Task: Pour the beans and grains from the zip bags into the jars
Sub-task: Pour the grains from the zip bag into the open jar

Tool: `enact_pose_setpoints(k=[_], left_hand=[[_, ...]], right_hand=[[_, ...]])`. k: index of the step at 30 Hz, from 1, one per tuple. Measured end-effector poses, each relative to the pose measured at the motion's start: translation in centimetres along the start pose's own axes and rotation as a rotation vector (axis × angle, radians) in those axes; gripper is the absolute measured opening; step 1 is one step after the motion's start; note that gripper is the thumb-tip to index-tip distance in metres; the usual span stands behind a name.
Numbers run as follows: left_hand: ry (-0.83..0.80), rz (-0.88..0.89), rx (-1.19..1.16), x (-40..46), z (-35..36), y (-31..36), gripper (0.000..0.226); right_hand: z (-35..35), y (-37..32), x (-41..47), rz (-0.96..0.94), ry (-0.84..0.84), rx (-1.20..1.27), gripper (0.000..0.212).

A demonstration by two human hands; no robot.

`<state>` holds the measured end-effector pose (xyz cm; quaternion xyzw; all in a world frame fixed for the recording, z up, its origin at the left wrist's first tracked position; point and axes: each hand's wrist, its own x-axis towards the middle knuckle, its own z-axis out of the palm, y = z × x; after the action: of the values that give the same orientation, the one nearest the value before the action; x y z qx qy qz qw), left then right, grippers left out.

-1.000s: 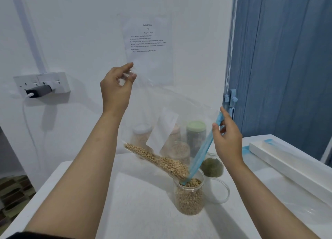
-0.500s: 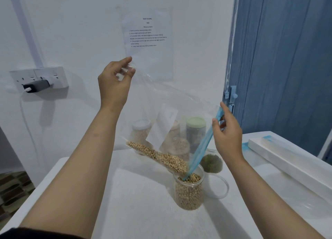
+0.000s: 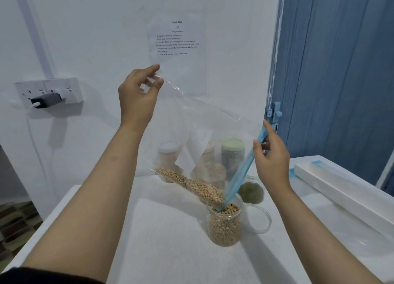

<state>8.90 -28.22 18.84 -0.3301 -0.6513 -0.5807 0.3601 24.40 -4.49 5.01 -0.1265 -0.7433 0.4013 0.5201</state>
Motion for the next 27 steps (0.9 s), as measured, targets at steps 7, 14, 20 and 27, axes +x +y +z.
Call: enact_pose_setpoints(k=[7, 14, 20, 27], left_hand=[[-0.006, 0.009, 0.004, -0.04, -0.04, 0.32, 0.028], [-0.005, 0.021, 0.015, 0.04, -0.10, 0.60, 0.028], [0.000, 0.032, 0.026, 0.24, -0.36, 0.68, 0.028], [0.002, 0.032, 0.032, -0.10, -0.35, 0.67, 0.028]], right_hand=[[-0.23, -0.15, -0.16, -0.012, 0.007, -0.002, 0.052], [-0.33, -0.30, -0.16, -0.035, 0.020, -0.021, 0.052], [-0.20, -0.33, -0.42, -0.049, 0.015, -0.038, 0.051], [-0.33, -0.32, -0.12, -0.040, 0.009, -0.050, 0.050]])
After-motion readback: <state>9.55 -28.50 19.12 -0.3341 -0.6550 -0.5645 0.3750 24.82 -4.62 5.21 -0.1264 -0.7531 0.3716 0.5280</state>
